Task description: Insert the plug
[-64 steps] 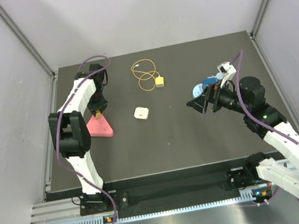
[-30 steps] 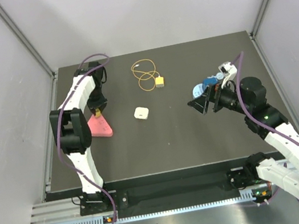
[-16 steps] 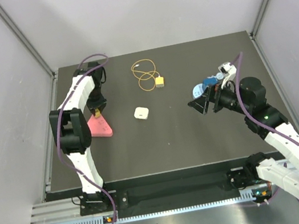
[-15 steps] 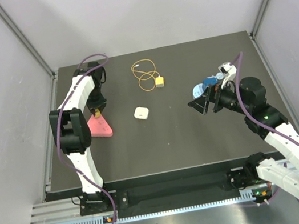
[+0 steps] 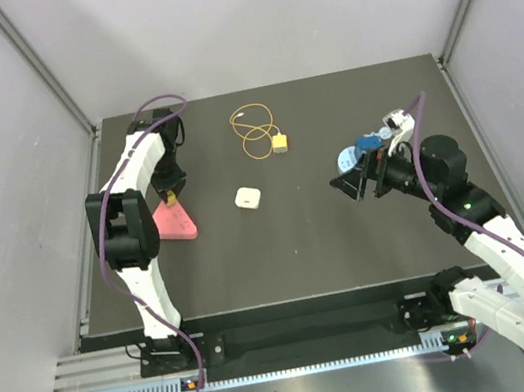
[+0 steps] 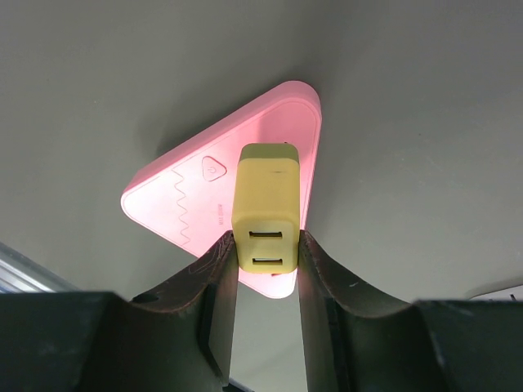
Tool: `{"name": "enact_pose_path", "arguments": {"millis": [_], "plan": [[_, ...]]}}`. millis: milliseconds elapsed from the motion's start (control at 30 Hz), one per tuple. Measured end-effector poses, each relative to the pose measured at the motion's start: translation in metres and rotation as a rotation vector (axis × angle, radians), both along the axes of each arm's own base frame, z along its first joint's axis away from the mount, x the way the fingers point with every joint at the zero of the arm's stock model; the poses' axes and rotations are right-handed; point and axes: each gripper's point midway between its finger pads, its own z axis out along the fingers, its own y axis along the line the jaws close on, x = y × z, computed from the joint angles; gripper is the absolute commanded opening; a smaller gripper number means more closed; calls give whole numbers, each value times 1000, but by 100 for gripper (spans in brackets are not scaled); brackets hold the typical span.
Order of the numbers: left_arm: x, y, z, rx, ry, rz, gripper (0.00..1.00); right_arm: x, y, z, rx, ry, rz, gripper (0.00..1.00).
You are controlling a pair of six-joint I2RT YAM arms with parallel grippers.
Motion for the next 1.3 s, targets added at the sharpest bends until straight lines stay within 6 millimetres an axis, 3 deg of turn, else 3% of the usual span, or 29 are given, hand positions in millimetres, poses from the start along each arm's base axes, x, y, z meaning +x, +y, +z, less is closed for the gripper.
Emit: {"name": "enact_pose_path", "arguments": {"millis": [567,1300], "plan": [[-8,2,12,-14,27,18,0,-5,-5,9,-11,-21,-9,100],[-8,5,10,-63,33,40,0,-9,-10,13,-30,-30,-26,100]]}}
